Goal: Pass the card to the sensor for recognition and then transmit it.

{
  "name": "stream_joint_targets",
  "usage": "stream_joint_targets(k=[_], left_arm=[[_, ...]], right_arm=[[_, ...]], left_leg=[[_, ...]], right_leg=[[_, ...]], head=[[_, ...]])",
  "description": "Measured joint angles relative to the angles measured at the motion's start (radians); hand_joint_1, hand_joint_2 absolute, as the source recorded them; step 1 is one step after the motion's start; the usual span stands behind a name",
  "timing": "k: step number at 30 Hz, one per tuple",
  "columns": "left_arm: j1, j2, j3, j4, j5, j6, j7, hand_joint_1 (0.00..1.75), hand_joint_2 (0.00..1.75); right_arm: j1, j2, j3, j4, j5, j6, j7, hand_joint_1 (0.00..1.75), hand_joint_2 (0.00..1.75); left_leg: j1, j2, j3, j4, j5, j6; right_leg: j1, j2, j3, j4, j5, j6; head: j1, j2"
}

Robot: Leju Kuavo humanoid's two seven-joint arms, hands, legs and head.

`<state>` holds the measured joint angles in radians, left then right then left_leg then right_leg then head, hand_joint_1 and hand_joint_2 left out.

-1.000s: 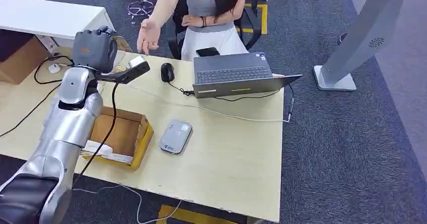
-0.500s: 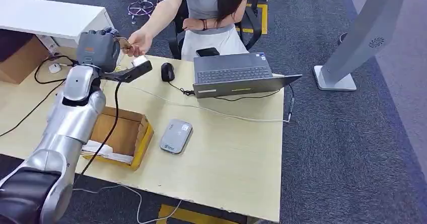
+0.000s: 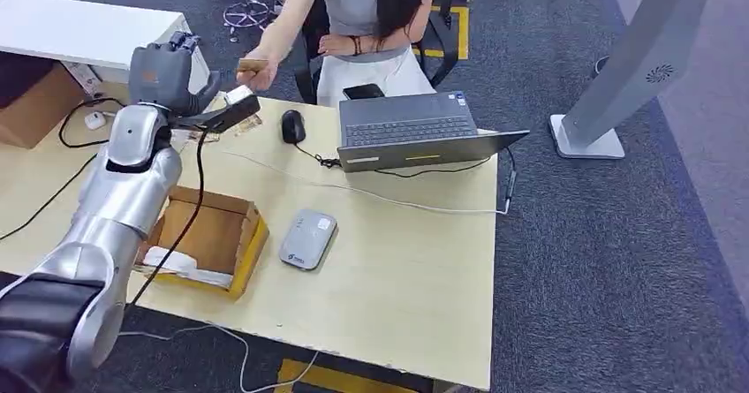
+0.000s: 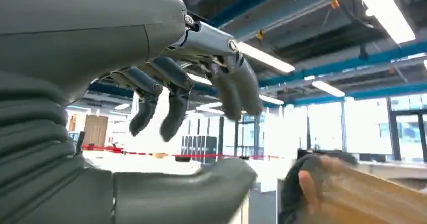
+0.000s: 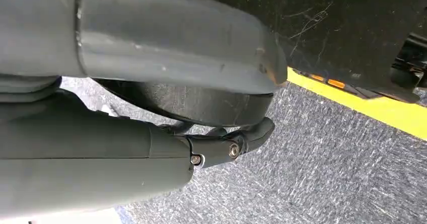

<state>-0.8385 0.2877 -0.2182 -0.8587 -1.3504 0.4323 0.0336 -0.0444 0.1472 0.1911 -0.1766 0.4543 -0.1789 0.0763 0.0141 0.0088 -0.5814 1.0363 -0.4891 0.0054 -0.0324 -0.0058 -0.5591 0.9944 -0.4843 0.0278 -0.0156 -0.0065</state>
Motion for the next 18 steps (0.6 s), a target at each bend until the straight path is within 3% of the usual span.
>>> stream_joint_targets(k=[7, 12, 15, 18], left_arm=[[0.064, 0.019, 0.000, -0.015, 0.038, 0.013, -0.015, 0.00, 0.00], [0.169, 0.039, 0.009, -0.135, 0.152, 0.023, -0.068, 0.00, 0.00], [0.300, 0.050, 0.050, -0.281, 0.359, 0.027, -0.163, 0.00, 0.00], [0.536, 0.043, 0.161, -0.513, 0.826, -0.065, -0.371, 0.00, 0.00]], right_arm=[[0.000, 0.000, 0.000, 0.000, 0.000, 0.001, 0.000, 0.00, 0.00], [0.002, 0.000, 0.000, 0.000, -0.006, -0.009, 0.000, 0.00, 0.00], [0.004, 0.000, -0.001, 0.000, -0.016, -0.014, -0.005, 0.00, 0.00], [0.010, 0.001, -0.010, 0.000, -0.036, -0.038, -0.019, 0.00, 0.00]], left_leg=[[0.000, 0.000, 0.000, 0.000, 0.000, 0.000], [0.000, 0.000, 0.000, 0.000, 0.000, 0.000], [0.000, 0.001, -0.001, -0.001, -0.001, 0.000], [-0.001, 0.011, 0.004, -0.003, -0.006, -0.001]], right_leg=[[0.000, 0.000, 0.000, 0.000, 0.000, 0.000], [0.000, 0.000, 0.001, 0.000, 0.000, 0.000], [0.000, 0.001, 0.001, 0.000, -0.001, 0.000], [-0.002, 0.011, 0.000, 0.000, -0.002, -0.001]], head=[[-0.001, 0.000], [-0.001, 0.000], [0.000, 0.000], [-0.001, 0.000]])
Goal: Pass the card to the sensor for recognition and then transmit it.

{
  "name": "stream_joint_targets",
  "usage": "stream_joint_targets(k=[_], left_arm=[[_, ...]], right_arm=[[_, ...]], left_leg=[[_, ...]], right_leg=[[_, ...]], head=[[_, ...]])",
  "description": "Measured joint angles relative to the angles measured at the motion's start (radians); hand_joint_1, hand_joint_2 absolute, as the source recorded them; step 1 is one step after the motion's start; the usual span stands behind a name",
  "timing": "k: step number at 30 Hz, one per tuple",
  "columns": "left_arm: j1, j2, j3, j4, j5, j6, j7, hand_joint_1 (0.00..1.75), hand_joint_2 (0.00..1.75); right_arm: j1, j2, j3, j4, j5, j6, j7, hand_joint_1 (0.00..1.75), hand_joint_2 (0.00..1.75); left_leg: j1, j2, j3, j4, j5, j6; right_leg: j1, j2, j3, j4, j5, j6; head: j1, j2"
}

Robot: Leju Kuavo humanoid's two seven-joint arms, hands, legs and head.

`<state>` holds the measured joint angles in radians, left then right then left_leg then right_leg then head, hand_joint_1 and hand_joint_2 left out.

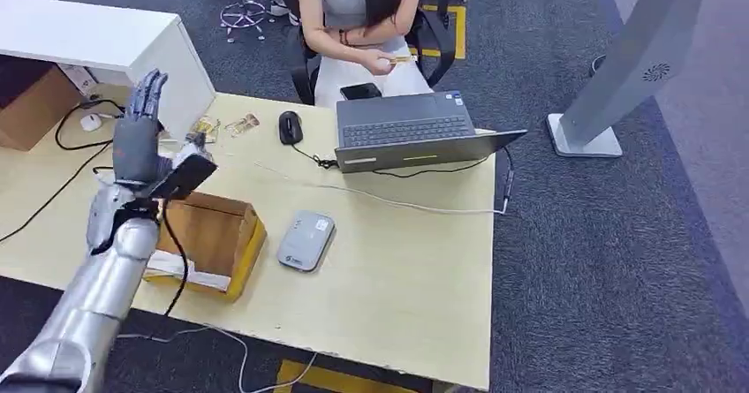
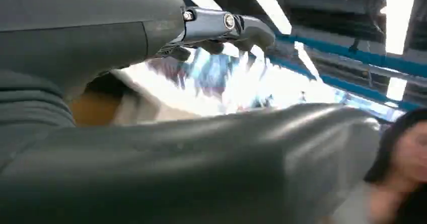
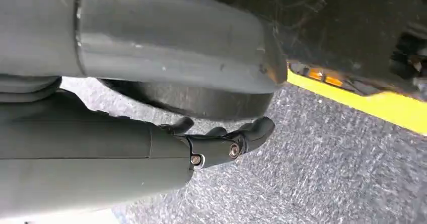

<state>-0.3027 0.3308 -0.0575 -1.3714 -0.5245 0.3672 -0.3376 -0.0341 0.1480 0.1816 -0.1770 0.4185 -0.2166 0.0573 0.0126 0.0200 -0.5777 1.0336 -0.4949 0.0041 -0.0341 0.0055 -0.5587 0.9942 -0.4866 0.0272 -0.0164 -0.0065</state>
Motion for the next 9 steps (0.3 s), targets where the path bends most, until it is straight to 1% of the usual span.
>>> stream_joint_targets(k=[1, 2, 3, 4, 5, 6, 7, 8, 9], left_arm=[[0.085, -0.012, 0.047, -0.078, 0.141, -0.051, -0.069, 0.00, 0.00], [0.155, -0.029, 0.086, -0.132, 0.226, -0.088, -0.115, 0.00, 0.00], [0.211, -0.046, 0.147, -0.197, 0.306, -0.139, -0.167, 0.00, 0.00], [0.272, -0.066, 0.203, -0.252, 0.352, -0.187, -0.200, 0.00, 0.00], [0.335, -0.086, 0.266, -0.310, 0.394, -0.250, -0.224, 0.00, 0.00], [0.388, -0.111, 0.328, -0.358, 0.451, -0.327, -0.242, 0.00, 1.75], [0.426, -0.141, 0.376, -0.388, 0.504, -0.400, -0.251, 0.00, 1.75], [0.453, -0.174, 0.463, -0.427, 0.589, -0.519, -0.258, 0.00, 1.75], [0.471, -0.209, 0.539, -0.450, 0.639, -0.613, -0.255, 0.00, 1.75]], right_arm=[[0.002, 0.000, -0.005, 0.000, -0.004, -0.008, -0.002, 0.00, 0.00], [0.006, 0.000, -0.010, 0.000, -0.008, -0.012, -0.002, 0.00, 0.00], [0.008, 0.000, -0.015, 0.000, -0.010, -0.016, -0.003, 0.00, 0.00], [0.009, 0.000, -0.019, 0.001, -0.011, -0.019, -0.003, 0.00, 0.00], [0.009, 0.000, -0.021, 0.002, -0.014, -0.023, -0.005, 0.00, 0.00], [0.010, 0.001, -0.026, 0.002, -0.017, -0.026, -0.009, 0.00, 0.00], [0.012, 0.001, -0.029, 0.002, -0.018, -0.029, -0.011, 0.00, 0.00], [0.013, 0.001, -0.035, 0.002, -0.018, -0.036, -0.016, 0.00, 0.00], [0.013, 0.001, -0.039, 0.002, -0.019, -0.040, -0.019, 0.00, 0.00]], left_leg=[[0.000, 0.002, 0.001, 0.000, 0.000, 0.000], [0.000, 0.002, 0.001, 0.000, -0.002, 0.000], [0.001, 0.002, 0.000, 0.000, -0.002, 0.000], [0.001, 0.001, 0.000, 0.000, -0.002, 0.000], [0.001, 0.001, 0.001, 0.000, -0.004, 0.000], [0.001, 0.002, 0.000, 0.000, -0.004, 0.000], [0.001, 0.001, 0.000, 0.000, -0.004, 0.000], [0.001, -0.001, 0.000, 0.000, -0.004, 0.000], [0.001, -0.002, 0.000, 0.000, -0.004, 0.000]], right_leg=[[0.000, 0.001, 0.000, 0.000, -0.001, -0.001], [0.000, 0.002, 0.000, 0.000, -0.002, 0.000], [0.001, 0.001, 0.000, -0.001, -0.003, 0.000], [0.001, 0.000, 0.000, -0.001, -0.003, 0.000], [0.001, 0.000, 0.000, -0.001, -0.003, -0.001], [0.001, 0.001, 0.000, 0.000, -0.004, -0.001], [0.001, 0.000, 0.000, -0.001, -0.004, 0.000], [0.001, -0.002, 0.000, -0.001, -0.005, 0.000], [0.001, -0.003, 0.001, -0.001, -0.005, -0.001]], head=[[0.001, 0.000], [-0.001, 0.000], [0.001, 0.000], [0.001, 0.000], [0.000, 0.000], [0.000, 0.000], [0.001, 0.000], [0.000, 0.000], [0.001, 0.000]])
